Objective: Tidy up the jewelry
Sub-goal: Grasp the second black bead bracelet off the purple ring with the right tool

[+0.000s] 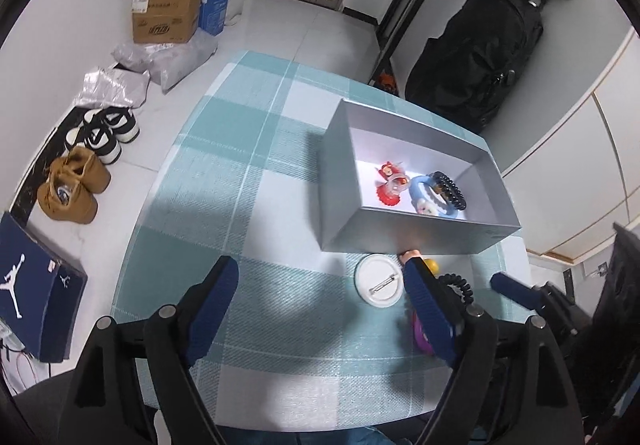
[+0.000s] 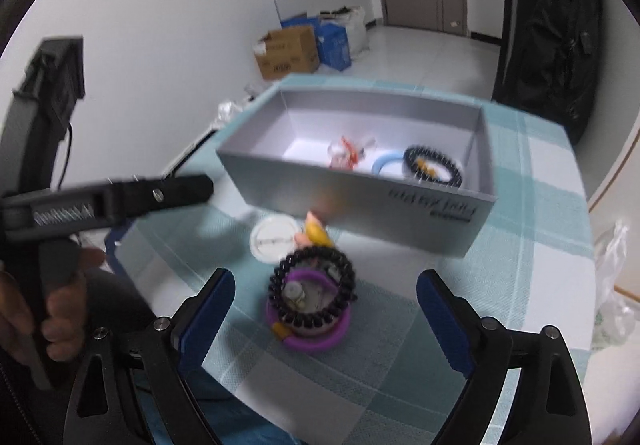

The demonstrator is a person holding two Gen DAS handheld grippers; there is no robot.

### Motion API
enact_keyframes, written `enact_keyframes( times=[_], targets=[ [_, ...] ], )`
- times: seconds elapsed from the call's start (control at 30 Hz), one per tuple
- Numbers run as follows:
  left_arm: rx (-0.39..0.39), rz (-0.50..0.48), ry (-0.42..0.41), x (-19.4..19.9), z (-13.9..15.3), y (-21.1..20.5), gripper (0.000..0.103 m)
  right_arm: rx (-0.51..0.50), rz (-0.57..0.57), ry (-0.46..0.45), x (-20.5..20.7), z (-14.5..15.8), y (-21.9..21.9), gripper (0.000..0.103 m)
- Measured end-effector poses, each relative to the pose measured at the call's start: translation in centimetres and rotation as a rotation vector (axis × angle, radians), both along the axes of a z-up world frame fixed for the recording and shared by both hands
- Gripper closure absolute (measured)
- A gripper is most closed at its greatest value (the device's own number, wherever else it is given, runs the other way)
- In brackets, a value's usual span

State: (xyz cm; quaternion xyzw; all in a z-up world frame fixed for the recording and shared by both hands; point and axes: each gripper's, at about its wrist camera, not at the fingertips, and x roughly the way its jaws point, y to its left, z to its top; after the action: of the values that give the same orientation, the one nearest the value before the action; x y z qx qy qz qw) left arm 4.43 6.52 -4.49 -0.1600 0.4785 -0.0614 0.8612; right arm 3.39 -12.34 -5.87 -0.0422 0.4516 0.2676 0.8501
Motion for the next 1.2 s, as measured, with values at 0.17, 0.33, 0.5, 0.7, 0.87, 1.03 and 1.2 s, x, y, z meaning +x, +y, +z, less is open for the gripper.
enact_keyframes(
  times=[0.17,0.33,0.5,0.7,0.87,1.03,1.2],
  targets=[
    [-0.011,0.044,0.061,0.1,-1.1,1.3,0.021,-0.022,0.003,0.010,0.1,-0.7,0.9,0.011],
    [-0.007,0.067,0.088,0.2,-1.6,1.9,0.021,-0.049,0.002,0.001,0.3,-1.2,1.8,0.020],
    [0.006,0.066,0.091,0.2,-1.6,1.8,0.022,-0.113,0.007,-0.023,0.1,-1.5,2.5,0.031],
    [-0.008,0.064,0.092,0.2,-1.6,1.9,0.022,-0.115,0.020,-0.012,0.0,-1.7,2.8,0.053],
    [-0.010,0.064,0.097,0.3,-1.7,2.0,0.021,-0.085,0.014,0.005,0.2,-1.4,2.4,0.058],
    [-0.012,0.038,0.104,0.3,-1.8,1.7,0.022,-0.018,-0.019,0.029,0.8,-0.8,1.3,0.059],
    [0.053,-0.026,0.092,0.3,-1.9,0.1,0.021,0.029,-0.051,0.029,0.9,0.2,0.3,0.059]
  ],
)
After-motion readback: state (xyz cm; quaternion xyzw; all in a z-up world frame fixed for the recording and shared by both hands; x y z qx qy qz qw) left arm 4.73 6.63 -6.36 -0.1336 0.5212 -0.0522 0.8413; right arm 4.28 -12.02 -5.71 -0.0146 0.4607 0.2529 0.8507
